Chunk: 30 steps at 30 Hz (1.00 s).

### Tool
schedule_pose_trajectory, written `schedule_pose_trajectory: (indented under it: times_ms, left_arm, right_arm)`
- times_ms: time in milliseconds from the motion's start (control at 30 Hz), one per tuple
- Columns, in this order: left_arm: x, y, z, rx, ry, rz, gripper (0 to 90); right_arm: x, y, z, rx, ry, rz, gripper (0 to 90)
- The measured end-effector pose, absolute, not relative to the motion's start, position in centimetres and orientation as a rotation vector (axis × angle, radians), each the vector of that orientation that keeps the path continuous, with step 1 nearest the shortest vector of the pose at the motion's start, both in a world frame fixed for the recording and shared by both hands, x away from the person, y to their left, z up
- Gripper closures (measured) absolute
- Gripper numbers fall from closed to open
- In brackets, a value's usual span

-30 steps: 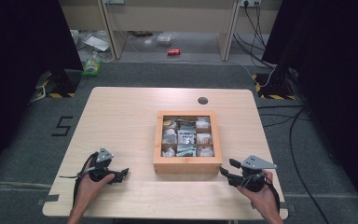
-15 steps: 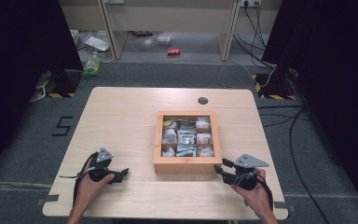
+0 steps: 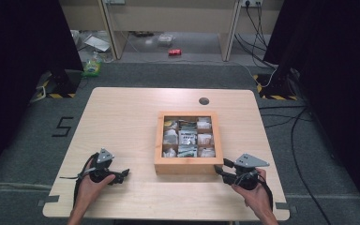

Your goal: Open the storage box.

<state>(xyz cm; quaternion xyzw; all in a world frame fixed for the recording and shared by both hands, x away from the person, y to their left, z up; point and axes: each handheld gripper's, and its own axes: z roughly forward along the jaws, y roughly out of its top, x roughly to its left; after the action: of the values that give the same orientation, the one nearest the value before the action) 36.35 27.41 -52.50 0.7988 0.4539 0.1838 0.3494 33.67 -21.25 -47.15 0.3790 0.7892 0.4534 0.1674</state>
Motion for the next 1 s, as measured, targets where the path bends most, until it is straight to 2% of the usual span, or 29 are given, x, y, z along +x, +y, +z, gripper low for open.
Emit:
schedule_pose_trajectory:
  times_ms: [633, 1000]
  left_arm:
    - [36.3, 27.4, -52.5, 2.07, 1.176, 0.476, 0.0]
    - [36.3, 27.4, -52.5, 2.069, 1.176, 0.476, 0.0]
  right_arm:
    - [33.6, -21.2, -46.4, 1.08, 2.195, 1.373, 51.1]
    - [34.5, -20.7, -45.6, 1.047, 2.149, 1.392, 53.3]
